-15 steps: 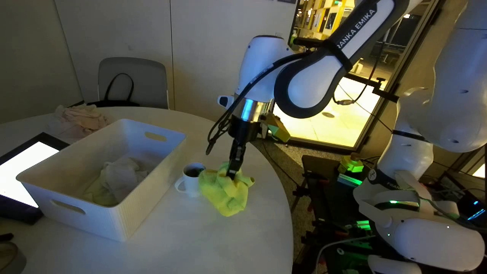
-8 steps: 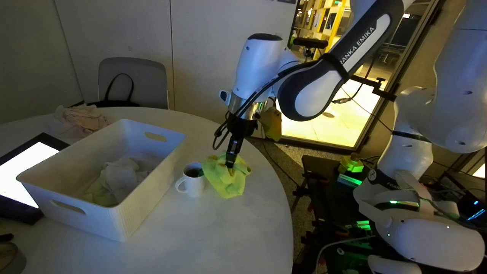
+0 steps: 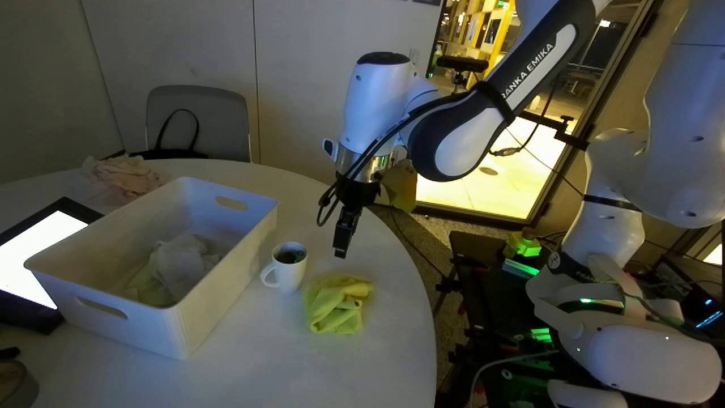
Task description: Put each towel in the white box, and each item from the towel in the white mug
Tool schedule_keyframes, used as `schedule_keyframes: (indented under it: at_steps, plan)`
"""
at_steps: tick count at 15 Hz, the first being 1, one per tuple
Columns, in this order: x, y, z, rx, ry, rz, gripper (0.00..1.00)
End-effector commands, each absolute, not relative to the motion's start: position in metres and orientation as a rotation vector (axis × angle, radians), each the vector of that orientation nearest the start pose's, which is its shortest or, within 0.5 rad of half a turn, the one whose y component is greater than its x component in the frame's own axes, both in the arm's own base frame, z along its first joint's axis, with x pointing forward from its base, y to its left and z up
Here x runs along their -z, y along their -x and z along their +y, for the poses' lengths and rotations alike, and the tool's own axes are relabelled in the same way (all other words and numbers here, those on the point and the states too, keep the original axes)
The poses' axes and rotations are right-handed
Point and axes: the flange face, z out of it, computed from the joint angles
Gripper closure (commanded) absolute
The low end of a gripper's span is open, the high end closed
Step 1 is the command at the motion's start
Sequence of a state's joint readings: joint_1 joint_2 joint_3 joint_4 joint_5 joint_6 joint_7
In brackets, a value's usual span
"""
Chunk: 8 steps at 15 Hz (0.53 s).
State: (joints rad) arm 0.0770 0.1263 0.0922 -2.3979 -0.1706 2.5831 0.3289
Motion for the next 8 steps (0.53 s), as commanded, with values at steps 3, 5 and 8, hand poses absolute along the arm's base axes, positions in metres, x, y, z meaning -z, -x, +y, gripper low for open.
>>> schedule_keyframes:
  at_steps: [3, 5, 8]
  plan:
    - [-0.238, -0.497, 0.074, 0.035, 3.217, 0.024, 0.0]
    - [-0.219, -0.49, 0.068, -0.028, 3.22, 0.011, 0.0]
    - [-0.193, -0.478, 0.06, -0.09, 3.218, -0.023, 0.0]
